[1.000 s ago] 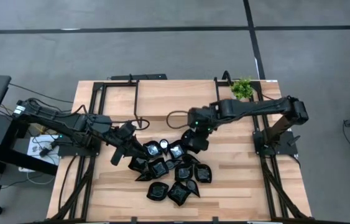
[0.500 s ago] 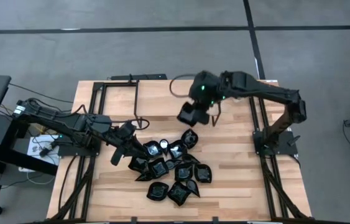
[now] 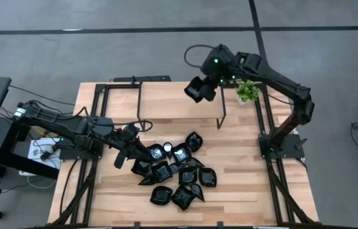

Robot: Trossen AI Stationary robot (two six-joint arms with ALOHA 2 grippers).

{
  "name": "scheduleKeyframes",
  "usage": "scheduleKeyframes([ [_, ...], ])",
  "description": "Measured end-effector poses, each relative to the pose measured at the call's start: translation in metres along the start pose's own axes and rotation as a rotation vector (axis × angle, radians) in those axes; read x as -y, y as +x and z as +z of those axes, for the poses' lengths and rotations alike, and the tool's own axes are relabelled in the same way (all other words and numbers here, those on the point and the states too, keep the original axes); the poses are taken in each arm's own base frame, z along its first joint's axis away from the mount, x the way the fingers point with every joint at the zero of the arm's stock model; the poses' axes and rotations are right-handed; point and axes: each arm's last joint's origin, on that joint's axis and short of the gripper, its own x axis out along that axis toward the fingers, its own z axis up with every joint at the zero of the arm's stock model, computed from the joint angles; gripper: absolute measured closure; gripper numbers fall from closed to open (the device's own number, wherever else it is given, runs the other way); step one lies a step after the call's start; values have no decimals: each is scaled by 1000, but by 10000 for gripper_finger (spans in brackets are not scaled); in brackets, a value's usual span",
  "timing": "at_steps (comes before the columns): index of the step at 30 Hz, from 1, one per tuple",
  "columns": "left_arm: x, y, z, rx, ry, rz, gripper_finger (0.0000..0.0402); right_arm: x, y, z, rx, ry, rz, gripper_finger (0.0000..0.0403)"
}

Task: Pick & Place Mini shaped plates
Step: Put the black distorted square plate on the shelf

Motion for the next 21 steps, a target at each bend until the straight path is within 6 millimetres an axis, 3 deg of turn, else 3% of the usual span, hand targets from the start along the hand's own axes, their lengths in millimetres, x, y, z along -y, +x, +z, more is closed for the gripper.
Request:
scheduleKeyframes([
  [8, -2, 0, 3, 73, 79, 102, 309, 26, 0, -2, -1, 113, -53, 397],
  [21, -12, -4, 9, 241, 302, 500, 309, 46, -1, -4, 1, 254, -15, 397],
])
